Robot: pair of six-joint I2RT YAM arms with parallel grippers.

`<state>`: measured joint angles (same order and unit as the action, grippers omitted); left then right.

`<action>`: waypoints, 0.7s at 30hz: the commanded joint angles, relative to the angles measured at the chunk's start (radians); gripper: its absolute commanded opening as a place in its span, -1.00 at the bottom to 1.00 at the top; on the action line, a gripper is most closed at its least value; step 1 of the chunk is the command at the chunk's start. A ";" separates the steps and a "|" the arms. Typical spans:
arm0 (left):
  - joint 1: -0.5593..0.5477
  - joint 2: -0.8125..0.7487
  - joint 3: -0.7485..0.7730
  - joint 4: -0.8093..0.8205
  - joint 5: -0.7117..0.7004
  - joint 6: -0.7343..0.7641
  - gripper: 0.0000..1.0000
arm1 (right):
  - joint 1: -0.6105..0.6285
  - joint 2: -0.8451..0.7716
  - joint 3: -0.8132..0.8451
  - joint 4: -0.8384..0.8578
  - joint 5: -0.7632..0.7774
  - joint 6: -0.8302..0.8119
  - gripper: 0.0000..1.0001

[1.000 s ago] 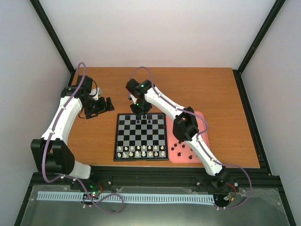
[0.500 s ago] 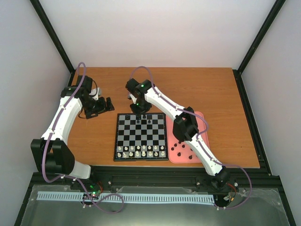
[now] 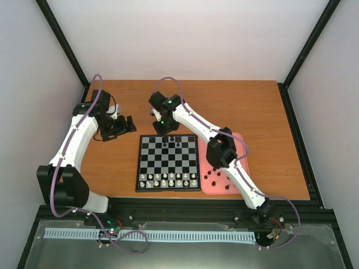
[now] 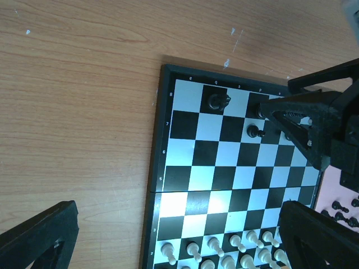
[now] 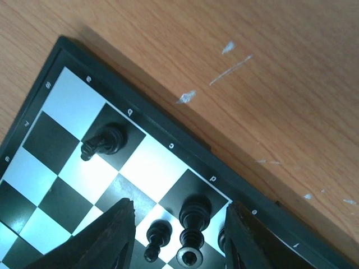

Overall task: Set up the chess pieces on the board
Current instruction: Place the chess piece on the chessboard, then pick up the chess piece from the storage box.

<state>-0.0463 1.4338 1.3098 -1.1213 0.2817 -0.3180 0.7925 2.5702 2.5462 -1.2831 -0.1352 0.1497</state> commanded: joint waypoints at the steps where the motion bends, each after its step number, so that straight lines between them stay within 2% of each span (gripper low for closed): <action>1: -0.003 0.010 0.006 0.018 0.010 -0.007 1.00 | 0.013 -0.094 0.034 0.056 0.038 0.012 -0.07; 8: -0.003 0.017 0.016 0.016 0.010 -0.007 1.00 | -0.024 -0.170 0.017 0.040 0.100 0.099 0.03; 11: -0.003 0.020 0.024 0.010 0.007 -0.006 1.00 | -0.068 -0.259 -0.062 -0.006 0.140 0.157 0.03; 16: -0.004 0.021 0.030 0.009 0.016 -0.006 1.00 | -0.136 -0.515 -0.391 -0.048 0.288 0.235 0.10; 21: -0.004 0.025 0.033 0.014 0.026 -0.007 1.00 | -0.277 -0.816 -0.859 -0.036 0.242 0.333 0.12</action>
<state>-0.0463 1.4502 1.3102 -1.1210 0.2886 -0.3180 0.6025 1.9335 1.9636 -1.2789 0.0963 0.3767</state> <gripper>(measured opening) 0.999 0.566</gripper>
